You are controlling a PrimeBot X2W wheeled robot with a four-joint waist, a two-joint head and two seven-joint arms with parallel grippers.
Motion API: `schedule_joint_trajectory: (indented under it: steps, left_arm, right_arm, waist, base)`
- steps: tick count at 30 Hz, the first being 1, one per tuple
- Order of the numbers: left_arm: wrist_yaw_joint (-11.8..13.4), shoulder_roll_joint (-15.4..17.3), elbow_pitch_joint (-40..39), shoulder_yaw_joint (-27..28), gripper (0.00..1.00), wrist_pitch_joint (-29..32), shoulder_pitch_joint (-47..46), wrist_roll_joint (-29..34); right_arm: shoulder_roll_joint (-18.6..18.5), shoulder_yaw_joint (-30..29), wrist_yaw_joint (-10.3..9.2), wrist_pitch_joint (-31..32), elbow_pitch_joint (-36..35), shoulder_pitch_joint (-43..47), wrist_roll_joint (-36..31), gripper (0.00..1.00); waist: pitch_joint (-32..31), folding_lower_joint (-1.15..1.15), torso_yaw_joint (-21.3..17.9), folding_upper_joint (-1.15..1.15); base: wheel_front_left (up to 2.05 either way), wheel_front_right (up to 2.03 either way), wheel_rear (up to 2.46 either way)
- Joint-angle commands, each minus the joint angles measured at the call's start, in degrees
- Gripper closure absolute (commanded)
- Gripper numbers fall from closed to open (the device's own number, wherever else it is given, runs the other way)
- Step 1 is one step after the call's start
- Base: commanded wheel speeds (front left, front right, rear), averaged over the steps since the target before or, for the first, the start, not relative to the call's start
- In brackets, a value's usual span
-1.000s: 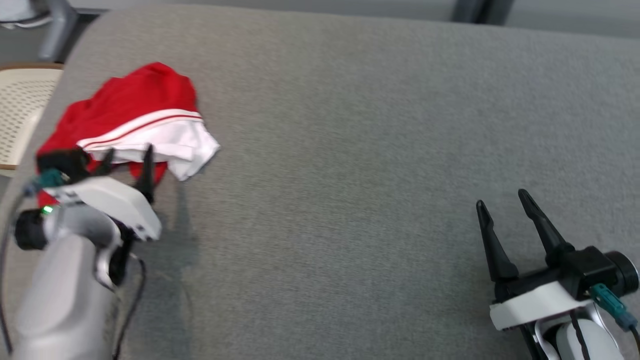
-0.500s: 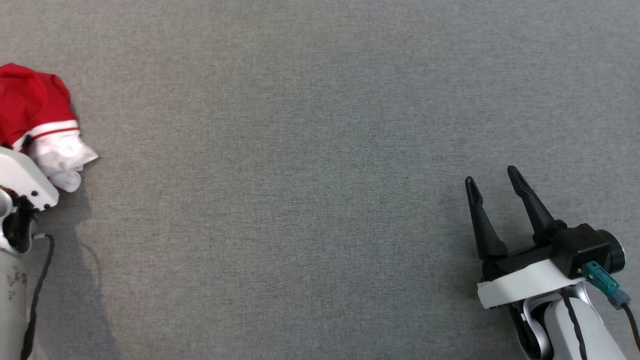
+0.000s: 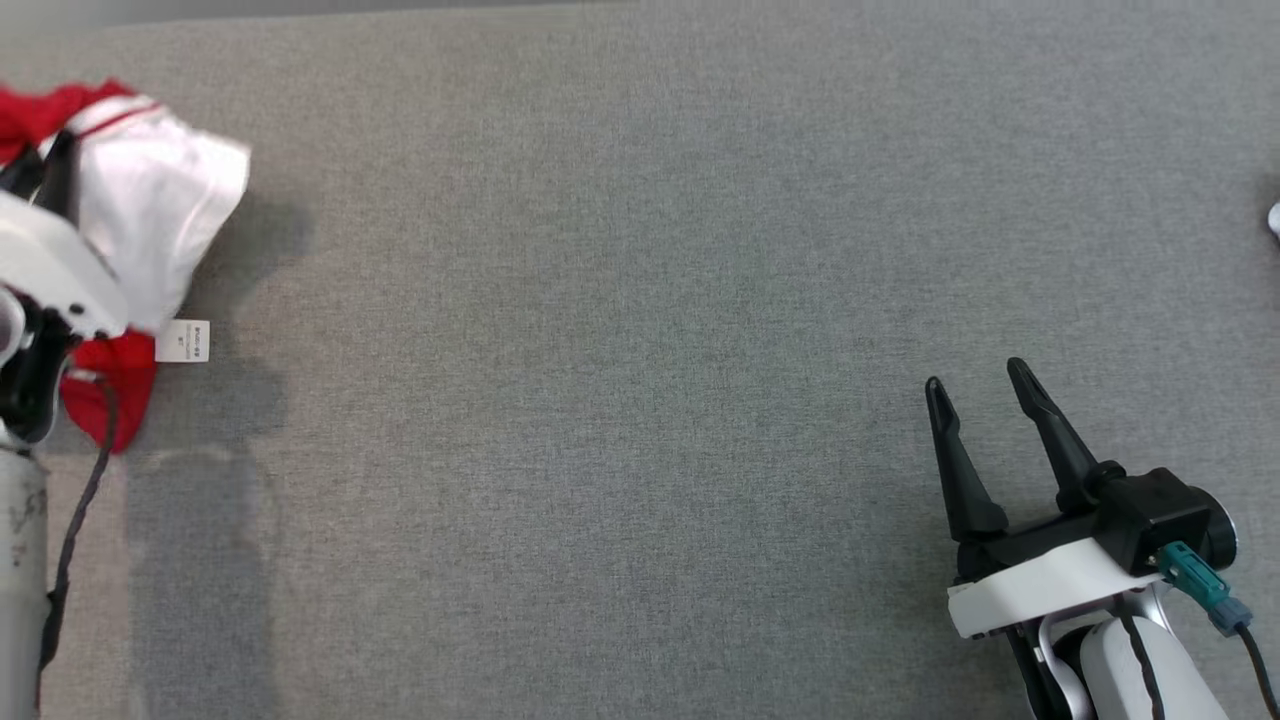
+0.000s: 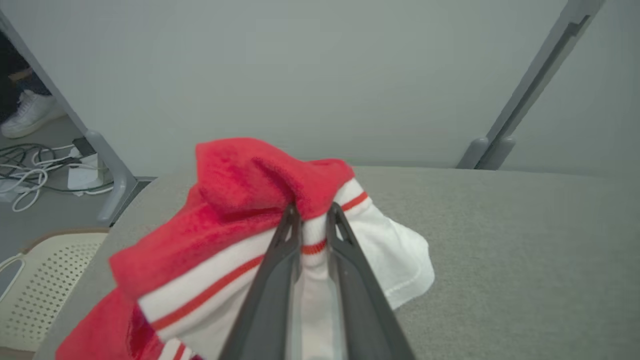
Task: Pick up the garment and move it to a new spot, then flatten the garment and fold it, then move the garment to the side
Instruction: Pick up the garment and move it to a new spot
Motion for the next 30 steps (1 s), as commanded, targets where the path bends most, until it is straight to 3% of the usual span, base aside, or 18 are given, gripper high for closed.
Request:
schedule_joint_trajectory:
  steps: [1,11,23,30]
  left_arm:
    - [-0.4,-0.7,-5.1,-1.2,1.00,1.4,0.2,-0.1]
    - [0.2,-4.4,-36.7,-8.1,1.00,13.2,4.2,-1.8]
    - [1.3,-12.1,-53.9,-18.1,1.00,21.4,2.3,-5.2]
    - [4.6,-14.4,-56.1,-19.0,1.00,24.1,7.0,-8.3]
  right_arm:
    - [0.1,0.1,-0.02,0.0,0.1,0.6,0.4,0.00]
    - [0.8,-0.2,-0.02,0.0,0.1,1.3,1.6,0.00]
    - [0.9,0.7,-0.02,0.0,-0.1,1.7,5.3,0.00]
    - [0.9,0.7,-0.02,0.0,0.2,2.3,6.3,0.00]
  waist:
    - [-1.1,0.00,-0.4,0.00]
    - [-3.0,0.00,-5.7,0.00]
    - [-2.9,0.00,-13.0,0.00]
    - [-2.8,0.00,-14.9,0.00]
  base:
    - [0.00,0.00,0.00]
    - [0.00,0.00,0.00]
    - [0.00,0.00,0.00]
    - [0.00,0.00,0.00]
